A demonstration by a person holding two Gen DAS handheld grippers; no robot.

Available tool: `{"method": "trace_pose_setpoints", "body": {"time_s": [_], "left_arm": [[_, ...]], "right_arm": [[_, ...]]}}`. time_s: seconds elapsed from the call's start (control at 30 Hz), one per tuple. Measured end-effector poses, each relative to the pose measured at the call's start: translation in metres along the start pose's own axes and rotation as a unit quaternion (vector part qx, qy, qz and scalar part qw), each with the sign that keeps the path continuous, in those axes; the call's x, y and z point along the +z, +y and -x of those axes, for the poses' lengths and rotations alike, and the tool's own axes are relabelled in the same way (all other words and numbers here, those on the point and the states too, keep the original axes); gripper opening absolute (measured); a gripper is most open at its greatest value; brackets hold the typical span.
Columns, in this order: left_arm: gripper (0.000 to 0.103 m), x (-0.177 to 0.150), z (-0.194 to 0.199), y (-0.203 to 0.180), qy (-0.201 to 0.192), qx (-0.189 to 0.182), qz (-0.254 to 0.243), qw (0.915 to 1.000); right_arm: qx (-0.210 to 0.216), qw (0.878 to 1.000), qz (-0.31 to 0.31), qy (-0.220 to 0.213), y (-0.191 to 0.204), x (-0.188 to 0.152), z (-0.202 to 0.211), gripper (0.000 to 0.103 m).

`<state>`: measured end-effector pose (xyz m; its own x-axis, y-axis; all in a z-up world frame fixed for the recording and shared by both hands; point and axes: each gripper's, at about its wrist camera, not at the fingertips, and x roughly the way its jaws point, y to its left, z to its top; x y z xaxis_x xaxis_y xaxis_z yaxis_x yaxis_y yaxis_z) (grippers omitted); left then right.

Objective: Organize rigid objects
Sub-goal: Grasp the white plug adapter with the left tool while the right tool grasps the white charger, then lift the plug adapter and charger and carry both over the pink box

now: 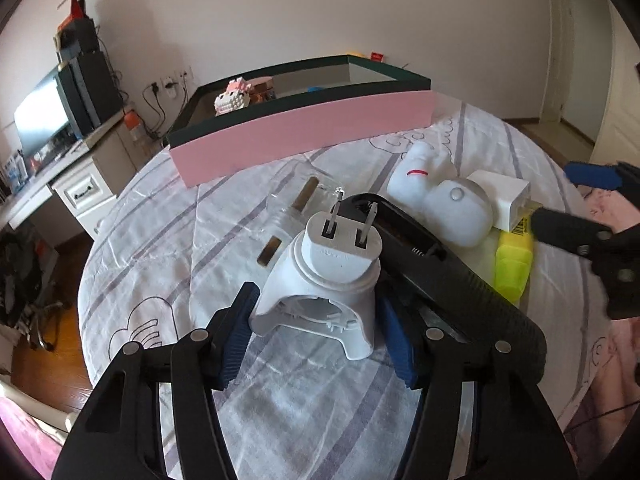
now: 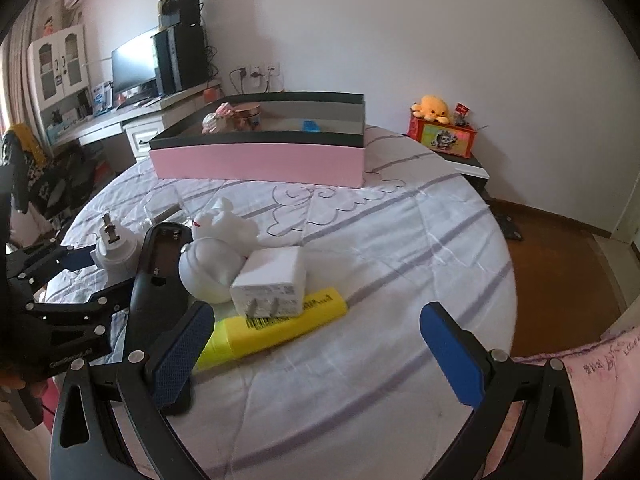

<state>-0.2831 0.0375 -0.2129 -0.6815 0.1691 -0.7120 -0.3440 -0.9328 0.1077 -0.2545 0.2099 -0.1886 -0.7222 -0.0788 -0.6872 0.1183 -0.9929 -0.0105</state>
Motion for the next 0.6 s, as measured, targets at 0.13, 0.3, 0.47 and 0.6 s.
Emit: {"method": "trace_pose_setpoints", "body": {"time_s": [0.13, 0.3, 0.47, 0.6], "left_arm": [[0.060, -0.006, 0.007, 0.012, 0.003, 0.010, 0.011, 0.9999], [0.060, -0.016, 0.010, 0.035, 0.014, 0.037, 0.039, 0.9985], [0.062, -0.022, 0.009, 0.049, 0.016, 0.043, 0.065, 0.9968], [0.066, -0.022, 0.005, 0.051, 0.013, 0.042, 0.070, 0.9966]], "right_arm": [[-0.020, 0.999, 0.040, 0.007, 0.015, 0.007, -0.015, 0.103], [0.001, 0.999, 0.042, 0.026, 0.015, 0.011, -0.030, 0.085], [-0.002, 0.998, 0.047, 0.047, 0.007, 0.012, -0.042, 0.041], [-0.010, 0.998, 0.034, 0.045, -0.009, 0.014, -0.044, 0.041]]}}
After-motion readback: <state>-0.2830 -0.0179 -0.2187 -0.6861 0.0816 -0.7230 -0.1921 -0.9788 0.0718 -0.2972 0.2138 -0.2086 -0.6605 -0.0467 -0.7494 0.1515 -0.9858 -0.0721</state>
